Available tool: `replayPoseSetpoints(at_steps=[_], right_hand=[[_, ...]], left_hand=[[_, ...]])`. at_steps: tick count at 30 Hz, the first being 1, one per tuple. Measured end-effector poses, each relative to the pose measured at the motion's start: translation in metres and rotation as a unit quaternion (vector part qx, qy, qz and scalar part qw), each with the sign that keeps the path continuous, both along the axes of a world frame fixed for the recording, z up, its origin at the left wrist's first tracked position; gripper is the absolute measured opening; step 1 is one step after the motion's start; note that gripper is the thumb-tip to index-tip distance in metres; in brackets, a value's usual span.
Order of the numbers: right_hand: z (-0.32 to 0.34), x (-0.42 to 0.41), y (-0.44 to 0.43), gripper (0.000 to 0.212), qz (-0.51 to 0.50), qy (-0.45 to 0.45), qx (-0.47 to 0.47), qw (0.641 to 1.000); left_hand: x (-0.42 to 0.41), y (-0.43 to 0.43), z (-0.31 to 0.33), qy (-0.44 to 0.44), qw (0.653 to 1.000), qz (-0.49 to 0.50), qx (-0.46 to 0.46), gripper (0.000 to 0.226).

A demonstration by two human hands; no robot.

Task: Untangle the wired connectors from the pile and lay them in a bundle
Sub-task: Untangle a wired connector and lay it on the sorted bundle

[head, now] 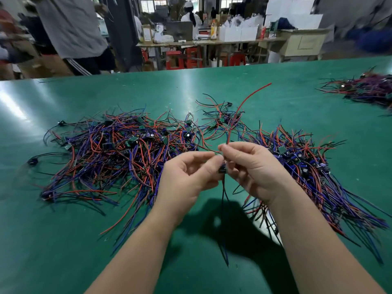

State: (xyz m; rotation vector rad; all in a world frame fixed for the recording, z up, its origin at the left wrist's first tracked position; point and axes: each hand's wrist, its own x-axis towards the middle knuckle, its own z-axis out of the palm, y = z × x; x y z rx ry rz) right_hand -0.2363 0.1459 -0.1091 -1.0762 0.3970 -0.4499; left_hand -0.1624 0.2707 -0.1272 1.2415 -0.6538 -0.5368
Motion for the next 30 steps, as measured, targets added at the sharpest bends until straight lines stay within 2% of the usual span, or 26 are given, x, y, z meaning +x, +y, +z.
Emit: replayPoseSetpoints(at_steps=[2,5,9,14,17,19,21,24,26,29,30], right_hand=[[-0.003,0.001,0.002,0.003,0.008,0.034,-0.024,0.999],[-0.004,0.002,0.002,0.004,-0.013,0.046,-0.026,0.999],[-0.001,0.001,-0.008,0.021,-0.099,0.035,0.009,0.994],[0.000,-0.007,-0.027,0.005,-0.209,-0.012,0.089,0.974],[0.001,-0.009,-0.031,0.008,-0.237,-0.061,0.115,0.963],[0.001,-0.009,-0.033,0.007,-0.269,-0.077,0.110,0.954],[0.000,-0.008,-0.034,0.008,-0.302,-0.064,0.075,0.948],[-0.001,-0.006,-0.027,0.019,-0.344,-0.003,-0.104,0.933],[-0.002,-0.004,-0.018,0.018,-0.291,0.053,-0.233,0.926],[-0.005,-0.001,0.000,0.004,-0.061,0.135,-0.264,0.953],[-0.008,-0.001,0.005,0.010,0.003,0.153,-0.279,0.948]], left_hand=[[-0.002,-0.001,0.001,0.026,0.999,-0.015,0.025,0.025],[0.000,0.000,0.004,0.039,0.998,-0.028,0.045,0.014],[0.005,0.006,0.005,0.020,0.989,-0.106,0.101,0.014],[0.005,0.014,0.004,-0.012,0.943,-0.259,0.208,0.016],[0.009,0.018,0.003,-0.036,0.922,-0.303,0.239,0.014],[0.010,0.018,0.003,-0.031,0.925,-0.296,0.235,0.016],[0.014,0.015,0.002,0.006,0.949,-0.233,0.213,0.020],[0.022,0.011,-0.002,0.070,0.971,-0.120,0.193,0.022],[0.027,0.010,-0.005,0.102,0.974,-0.068,0.192,0.021],[0.028,0.008,-0.008,0.132,0.972,-0.033,0.191,0.026],[0.027,0.007,-0.008,0.138,0.972,-0.033,0.187,0.030]])
